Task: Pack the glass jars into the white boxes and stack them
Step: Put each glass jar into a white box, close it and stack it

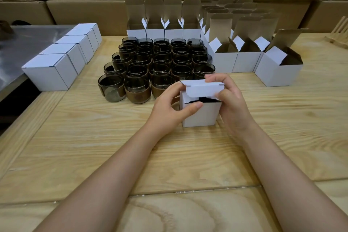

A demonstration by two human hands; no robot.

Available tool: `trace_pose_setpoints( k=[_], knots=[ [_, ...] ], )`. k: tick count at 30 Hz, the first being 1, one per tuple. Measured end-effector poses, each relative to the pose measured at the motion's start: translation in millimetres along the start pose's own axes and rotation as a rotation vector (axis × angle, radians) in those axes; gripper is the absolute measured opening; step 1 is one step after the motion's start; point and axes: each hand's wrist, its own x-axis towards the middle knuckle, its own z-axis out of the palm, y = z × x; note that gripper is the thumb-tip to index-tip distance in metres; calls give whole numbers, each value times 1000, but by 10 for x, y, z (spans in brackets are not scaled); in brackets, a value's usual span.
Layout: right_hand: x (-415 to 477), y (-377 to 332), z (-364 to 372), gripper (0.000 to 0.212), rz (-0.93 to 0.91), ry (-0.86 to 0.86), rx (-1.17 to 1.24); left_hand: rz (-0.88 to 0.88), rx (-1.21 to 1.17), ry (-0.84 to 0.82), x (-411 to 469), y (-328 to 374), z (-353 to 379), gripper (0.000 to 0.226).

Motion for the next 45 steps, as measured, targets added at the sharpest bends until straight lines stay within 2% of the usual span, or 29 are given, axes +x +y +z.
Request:
trace_pose_setpoints(
  k=[6, 10, 18, 24, 28, 33, 37, 39, 42, 45],
  knots=[
    [-7, 55, -71, 20, 8, -32, -64, 11, -93, 72, -29, -30, -11, 44],
    [-12, 50, -86, 21, -6, -33, -108, -8, -151, 123, -21, -43, -25, 54],
    [-74, -12, -89, 25, -54, -23, -230, -23, -102, 124, -9, -28, -34, 55],
    [-94, -35, -80, 24, -40, -21, -231, -33, -84, 127, -6, -23, -34, 56],
    [-92, -24, -96, 22, -36, -11, -216, -38, -112, 117, -13, -19, -27, 53],
    [-79, -1, -124, 18, -45, -56, -207, -50, -180, 127, -22, -29, -37, 35],
    [-35, 10, -160, 8, -49, -69, -229, 30, -211, 79, -20, -27, -33, 40],
    [-22, 19, -178, 12, -73, -62, -261, 59, -208, 43, -24, -28, -25, 32],
    [-9, 46, -176, 9, -91, -49, -299, 66, -117, 54, -36, -35, -24, 23],
    [-12, 64, -159, 8, -123, -56, -316, 177, 165, 127, -30, -9, -35, 20]
  ],
)
